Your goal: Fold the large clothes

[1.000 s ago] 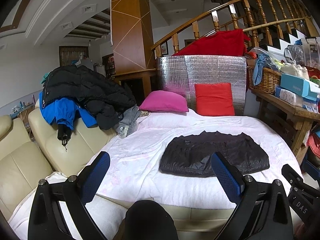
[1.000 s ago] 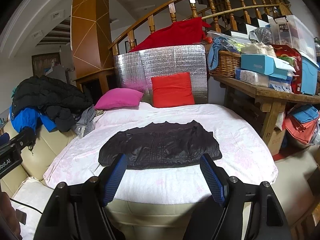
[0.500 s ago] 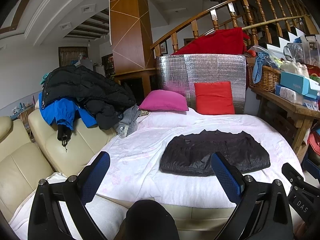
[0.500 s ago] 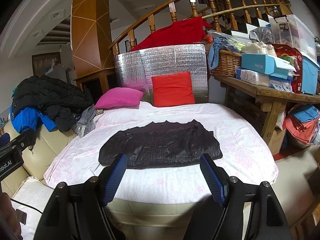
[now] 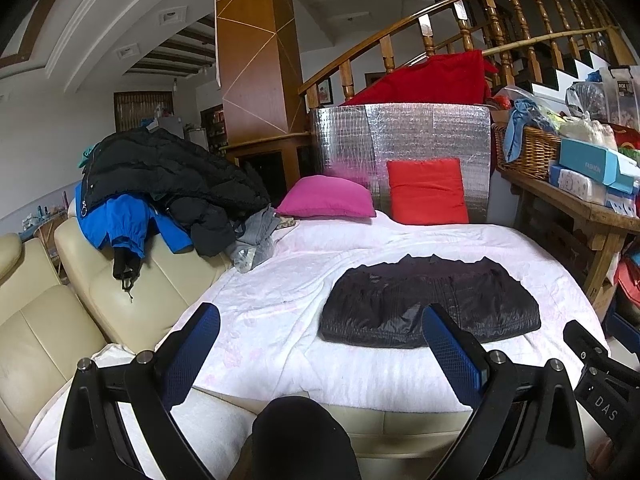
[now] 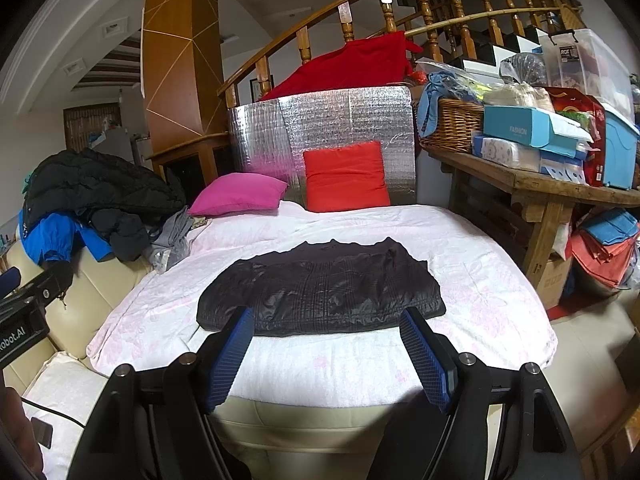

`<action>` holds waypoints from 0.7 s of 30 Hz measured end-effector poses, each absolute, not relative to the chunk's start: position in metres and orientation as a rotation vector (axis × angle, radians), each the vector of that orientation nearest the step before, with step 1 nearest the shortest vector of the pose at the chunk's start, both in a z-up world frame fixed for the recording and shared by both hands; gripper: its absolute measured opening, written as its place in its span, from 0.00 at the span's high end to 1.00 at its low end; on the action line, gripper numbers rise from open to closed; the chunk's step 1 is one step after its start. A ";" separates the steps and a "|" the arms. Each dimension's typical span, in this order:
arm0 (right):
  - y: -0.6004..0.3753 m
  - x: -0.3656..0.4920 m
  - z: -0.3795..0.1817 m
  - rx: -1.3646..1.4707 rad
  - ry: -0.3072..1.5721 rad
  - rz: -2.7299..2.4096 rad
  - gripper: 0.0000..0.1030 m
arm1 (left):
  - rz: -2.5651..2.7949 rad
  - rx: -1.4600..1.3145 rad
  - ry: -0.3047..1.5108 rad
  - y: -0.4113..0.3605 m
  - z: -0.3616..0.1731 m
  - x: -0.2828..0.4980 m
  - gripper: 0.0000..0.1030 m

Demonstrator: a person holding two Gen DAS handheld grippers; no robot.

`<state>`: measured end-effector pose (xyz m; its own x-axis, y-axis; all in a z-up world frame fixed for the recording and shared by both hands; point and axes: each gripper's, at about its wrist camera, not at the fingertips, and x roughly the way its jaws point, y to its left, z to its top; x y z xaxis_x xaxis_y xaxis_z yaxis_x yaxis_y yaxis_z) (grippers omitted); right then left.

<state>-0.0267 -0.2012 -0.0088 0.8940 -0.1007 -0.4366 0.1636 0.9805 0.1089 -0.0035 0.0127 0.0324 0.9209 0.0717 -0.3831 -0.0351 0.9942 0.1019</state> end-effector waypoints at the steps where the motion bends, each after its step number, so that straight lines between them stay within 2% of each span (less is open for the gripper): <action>1: -0.201 -0.027 -0.009 0.142 0.444 -0.138 0.24 | 0.055 0.094 0.396 0.013 0.033 -0.003 0.02; 21: -0.210 -0.002 -0.006 0.139 0.444 -0.140 0.24 | 0.049 0.094 0.419 0.008 0.030 0.017 0.02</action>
<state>-0.0023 -0.2099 -0.0059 0.8938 -0.1041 -0.4361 0.1644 0.9810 0.1028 0.0168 0.0083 0.0303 0.9124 0.0670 -0.4039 -0.0281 0.9944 0.1015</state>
